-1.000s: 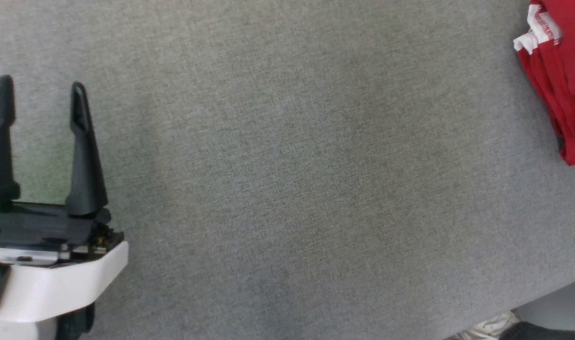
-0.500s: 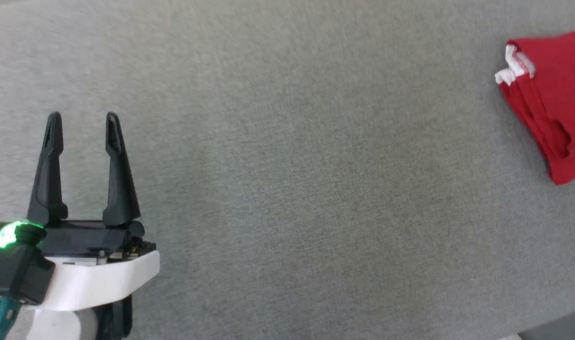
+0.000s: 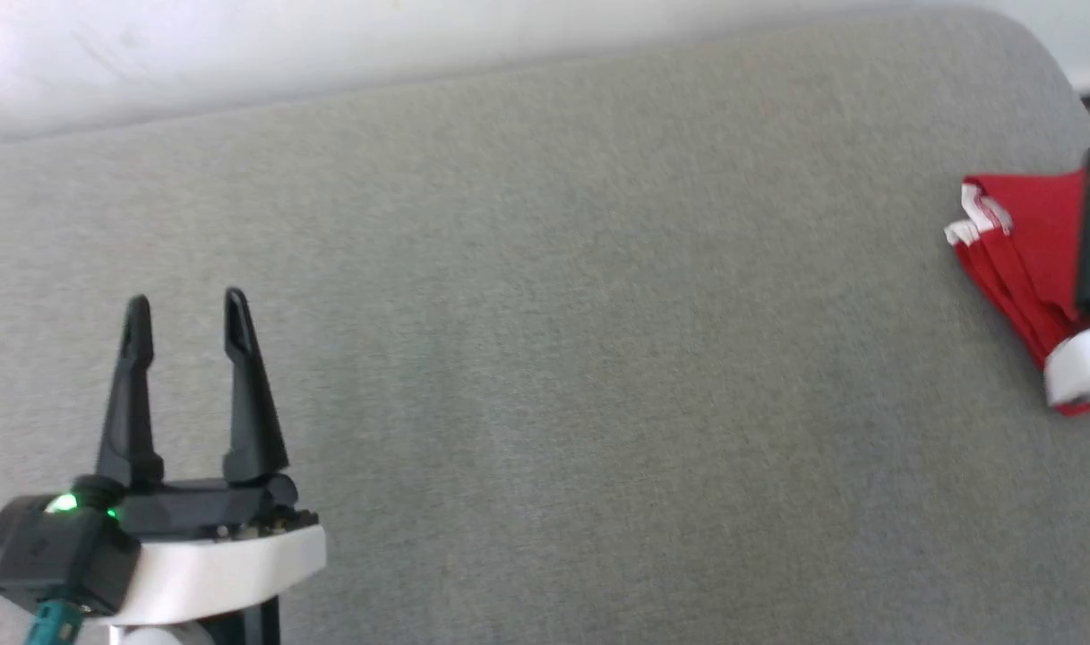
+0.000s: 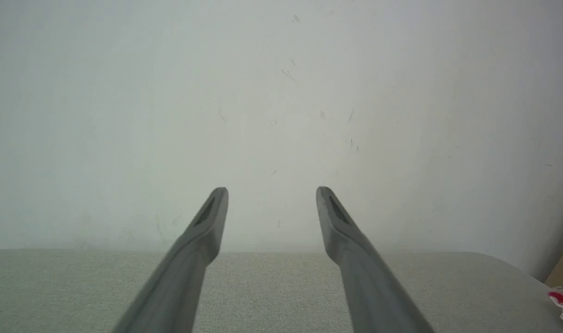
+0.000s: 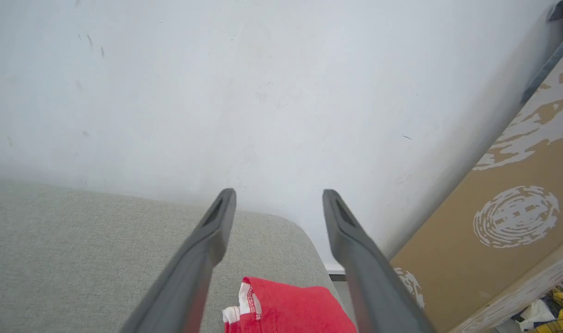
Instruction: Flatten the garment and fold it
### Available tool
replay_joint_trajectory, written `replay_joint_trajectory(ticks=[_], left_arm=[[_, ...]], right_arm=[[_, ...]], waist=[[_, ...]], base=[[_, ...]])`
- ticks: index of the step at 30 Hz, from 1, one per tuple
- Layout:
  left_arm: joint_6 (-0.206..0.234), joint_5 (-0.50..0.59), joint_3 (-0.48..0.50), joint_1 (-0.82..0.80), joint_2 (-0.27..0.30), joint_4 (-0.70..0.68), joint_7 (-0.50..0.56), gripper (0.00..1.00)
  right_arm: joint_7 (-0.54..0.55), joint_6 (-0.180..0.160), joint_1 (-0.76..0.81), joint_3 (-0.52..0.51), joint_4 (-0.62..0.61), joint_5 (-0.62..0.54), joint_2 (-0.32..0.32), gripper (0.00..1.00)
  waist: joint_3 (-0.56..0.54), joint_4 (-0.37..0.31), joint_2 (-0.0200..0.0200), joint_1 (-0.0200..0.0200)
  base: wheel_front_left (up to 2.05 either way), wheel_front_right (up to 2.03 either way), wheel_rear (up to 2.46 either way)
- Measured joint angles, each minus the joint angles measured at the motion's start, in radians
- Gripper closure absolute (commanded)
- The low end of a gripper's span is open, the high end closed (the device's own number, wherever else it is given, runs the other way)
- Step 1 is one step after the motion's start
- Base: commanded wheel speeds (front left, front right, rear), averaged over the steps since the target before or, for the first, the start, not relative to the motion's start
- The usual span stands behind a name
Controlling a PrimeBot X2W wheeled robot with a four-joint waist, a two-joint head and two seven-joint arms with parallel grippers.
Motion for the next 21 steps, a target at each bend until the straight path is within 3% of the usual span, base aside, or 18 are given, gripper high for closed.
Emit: replay_joint_trajectory(ticks=[7, 12, 21], left_arm=[[-0.054, 0.027, 0.025, 0.043, -0.056, 0.068, 0.000, 0.00], [-0.094, 0.062, 0.034, 0.092, -0.085, 0.115, 0.000, 0.00], [-0.162, 0.080, 0.050, 0.164, -0.136, 0.197, 0.000, 0.00]], right_arm=[[-0.042, 0.000, 0.122, 0.031, -0.049, -0.010, 0.089, 0.00], [-0.089, 0.000, 0.196, 0.091, -0.052, -0.026, 0.106, 0.00], [-0.150, 0.000, 0.307, 0.109, -0.001, -0.018, 0.137, 0.00]], waist=[[-0.071, 0.044, 0.0000, 0.0000], [-0.119, 0.069, -0.0001, 0.0000], [-0.186, 0.115, -0.0001, 0.0001]], base=[[0.00, 0.00, 0.00], [0.00, 0.00, 0.00], [0.00, 0.00, 0.00]])
